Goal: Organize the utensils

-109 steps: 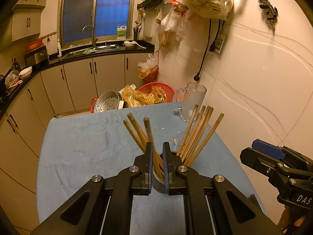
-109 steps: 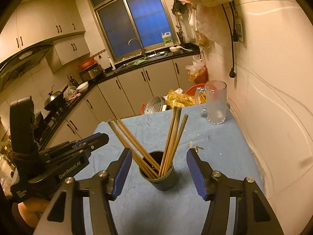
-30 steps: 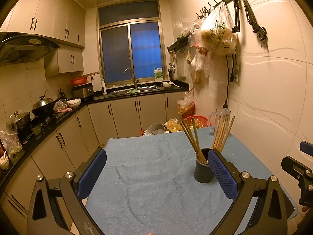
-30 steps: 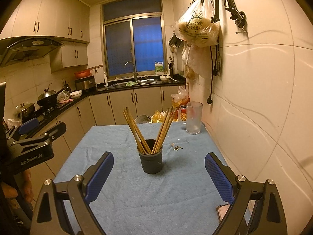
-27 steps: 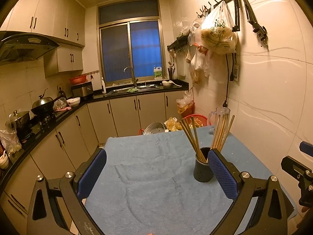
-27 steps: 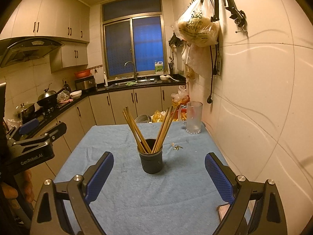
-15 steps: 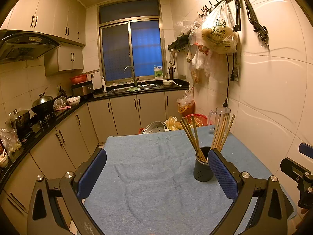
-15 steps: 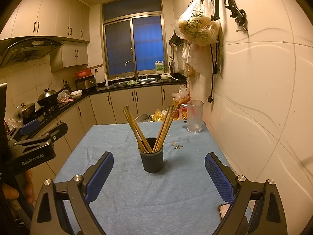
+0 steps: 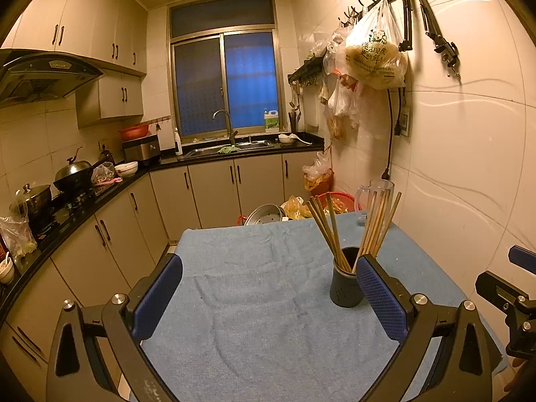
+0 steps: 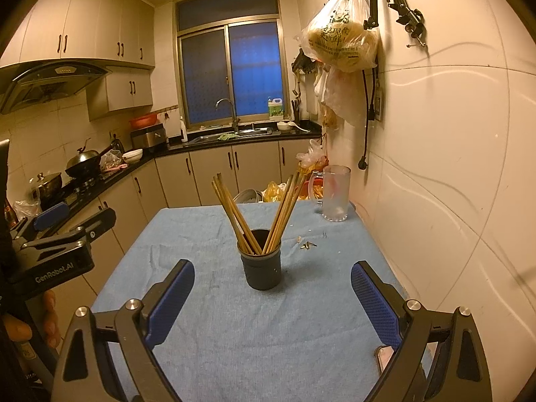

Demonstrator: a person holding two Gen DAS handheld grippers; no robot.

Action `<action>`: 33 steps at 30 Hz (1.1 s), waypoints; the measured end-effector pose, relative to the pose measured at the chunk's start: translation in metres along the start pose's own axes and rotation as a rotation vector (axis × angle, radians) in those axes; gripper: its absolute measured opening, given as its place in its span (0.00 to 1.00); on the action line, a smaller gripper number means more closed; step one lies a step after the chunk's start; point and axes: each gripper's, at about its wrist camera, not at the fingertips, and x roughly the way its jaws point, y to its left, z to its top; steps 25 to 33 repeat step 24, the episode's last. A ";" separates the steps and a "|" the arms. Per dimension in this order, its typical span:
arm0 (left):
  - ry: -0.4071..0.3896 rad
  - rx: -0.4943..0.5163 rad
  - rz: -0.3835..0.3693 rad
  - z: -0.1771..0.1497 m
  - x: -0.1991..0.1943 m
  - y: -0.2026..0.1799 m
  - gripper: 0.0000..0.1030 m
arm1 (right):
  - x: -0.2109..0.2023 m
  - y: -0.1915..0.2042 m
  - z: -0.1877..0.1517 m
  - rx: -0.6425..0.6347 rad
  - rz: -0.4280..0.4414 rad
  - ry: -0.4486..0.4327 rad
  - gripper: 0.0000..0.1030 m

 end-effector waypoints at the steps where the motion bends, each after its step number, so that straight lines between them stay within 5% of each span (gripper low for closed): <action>1: 0.001 0.000 0.001 0.000 0.000 0.000 1.00 | 0.000 0.000 0.000 -0.001 0.002 0.000 0.93; 33: 0.018 -0.002 -0.004 -0.001 0.002 -0.004 1.00 | 0.007 -0.004 0.000 -0.003 0.027 0.019 0.93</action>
